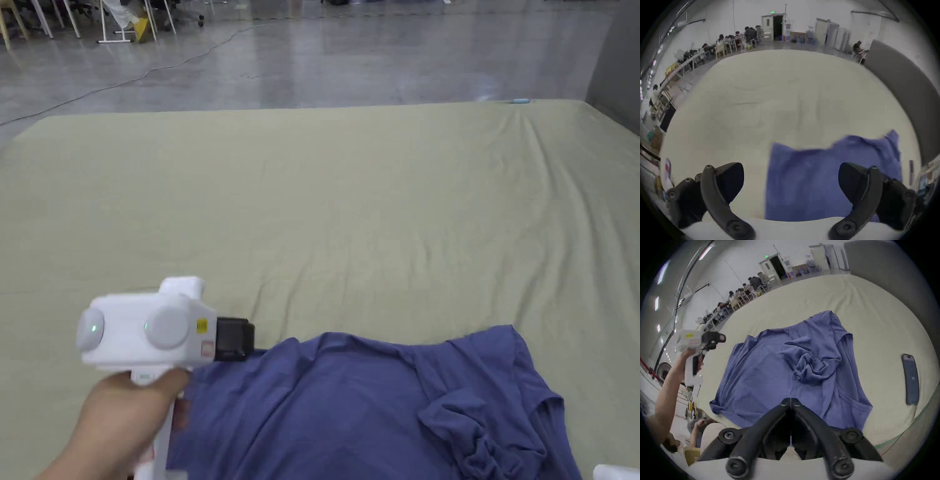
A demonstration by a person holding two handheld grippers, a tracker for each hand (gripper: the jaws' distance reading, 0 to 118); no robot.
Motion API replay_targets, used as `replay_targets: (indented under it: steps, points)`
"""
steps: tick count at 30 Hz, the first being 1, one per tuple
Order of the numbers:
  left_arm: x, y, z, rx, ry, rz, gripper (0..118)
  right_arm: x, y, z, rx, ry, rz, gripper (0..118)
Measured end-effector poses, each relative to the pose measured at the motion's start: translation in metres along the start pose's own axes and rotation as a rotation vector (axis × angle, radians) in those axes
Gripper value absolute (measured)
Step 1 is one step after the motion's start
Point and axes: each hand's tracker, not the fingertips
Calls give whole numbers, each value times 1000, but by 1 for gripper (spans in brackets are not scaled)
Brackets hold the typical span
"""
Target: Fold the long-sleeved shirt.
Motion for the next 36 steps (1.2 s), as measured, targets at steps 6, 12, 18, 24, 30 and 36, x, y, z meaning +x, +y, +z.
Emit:
replay_targets:
  steps: [6, 12, 18, 24, 30, 36]
  points:
    - [10, -1, -48, -216, 87, -35, 66, 12, 18, -2, -12, -37, -30, 0]
    - [12, 3, -45, -182, 138, -122, 0, 22, 59, -23, -26, -86, 13, 0]
    - [-29, 18, -16, -163, -76, 80, 0, 33, 183, -72, -25, -145, 54, 0]
    - [-41, 28, 0, -103, 3, -5, 0, 56, 286, -156, -187, -191, -4, 118]
    - [-55, 28, -6, -127, -26, 51, 0, 56, 272, -209, -347, -257, -146, 36]
    - [-64, 21, -1, -130, -44, 65, 0, 43, 270, -160, -211, -228, -9, 6]
